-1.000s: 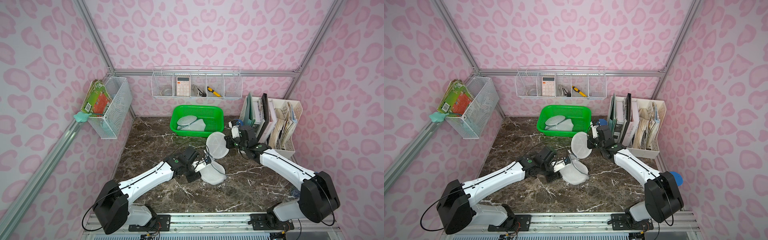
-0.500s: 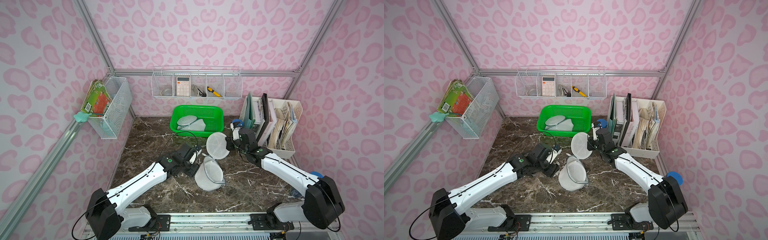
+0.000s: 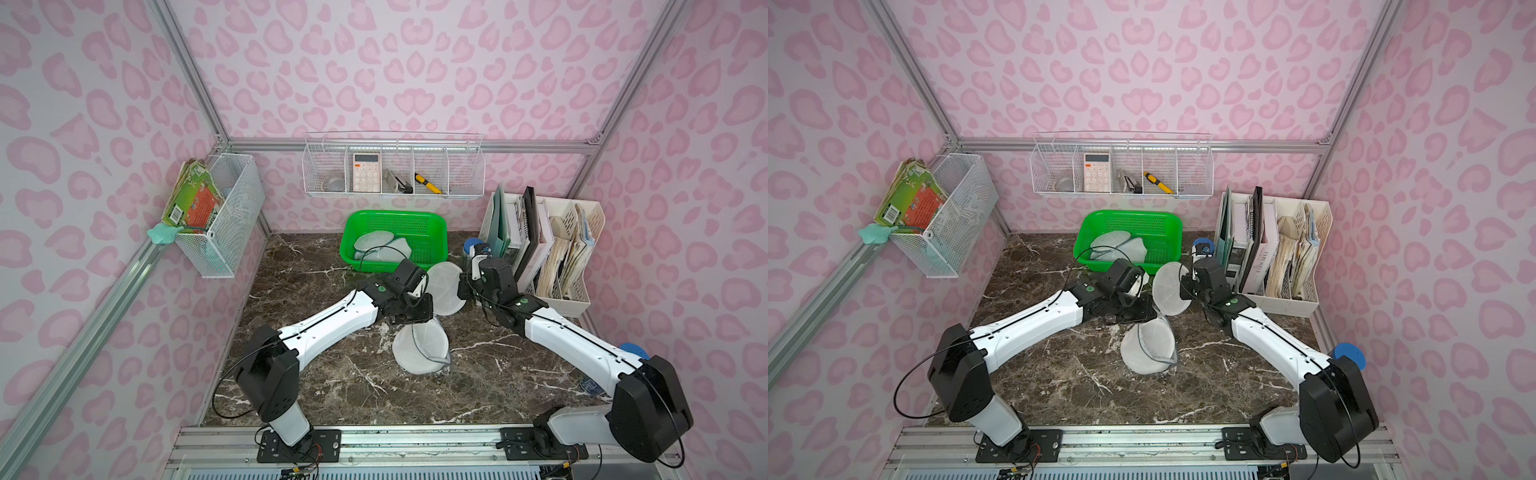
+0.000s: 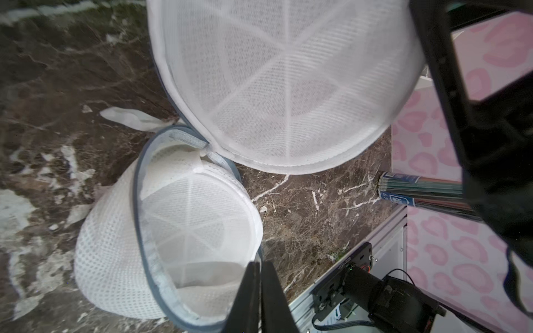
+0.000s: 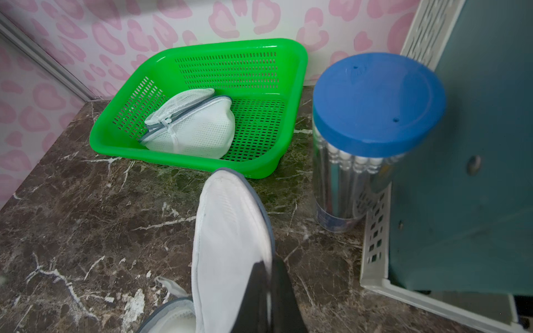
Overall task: Turn the laundry bag inside out
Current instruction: Turn over the laundry bag at the center of the board.
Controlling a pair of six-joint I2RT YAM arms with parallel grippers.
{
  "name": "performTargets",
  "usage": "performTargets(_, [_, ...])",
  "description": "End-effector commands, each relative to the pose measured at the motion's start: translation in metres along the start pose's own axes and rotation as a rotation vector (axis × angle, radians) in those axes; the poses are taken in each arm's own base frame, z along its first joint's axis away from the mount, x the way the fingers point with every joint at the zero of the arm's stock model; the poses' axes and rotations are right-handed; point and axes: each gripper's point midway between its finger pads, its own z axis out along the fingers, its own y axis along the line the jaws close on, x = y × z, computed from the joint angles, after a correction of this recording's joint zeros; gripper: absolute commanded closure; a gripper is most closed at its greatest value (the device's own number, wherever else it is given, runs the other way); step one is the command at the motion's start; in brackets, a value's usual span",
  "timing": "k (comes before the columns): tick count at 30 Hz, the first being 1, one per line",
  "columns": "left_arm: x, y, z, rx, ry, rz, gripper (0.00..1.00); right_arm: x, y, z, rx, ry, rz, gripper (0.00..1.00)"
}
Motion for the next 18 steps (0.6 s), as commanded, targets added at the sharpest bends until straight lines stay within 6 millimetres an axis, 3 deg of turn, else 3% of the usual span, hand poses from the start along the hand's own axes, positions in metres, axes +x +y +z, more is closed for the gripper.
performTargets(1, [-0.002, -0.002, 0.020, 0.028, 0.027, -0.139, 0.94, -0.009, -0.008, -0.003, 0.006, -0.032, 0.040, 1.00])
performTargets(9, [0.008, 0.020, 0.074, -0.001, 0.091, -0.360, 0.95, -0.010, -0.011, -0.010, -0.019, -0.041, 0.046, 1.00])
performTargets(12, [0.016, 0.051, 0.082, -0.117, 0.089, -0.434, 0.96, -0.007, -0.012, -0.013, -0.024, -0.037, 0.051, 1.00])
performTargets(18, [0.033, 0.115, 0.072, -0.369, 0.145, -0.484, 0.97, 0.001, -0.023, -0.028, 0.009, -0.022, 0.052, 1.00])
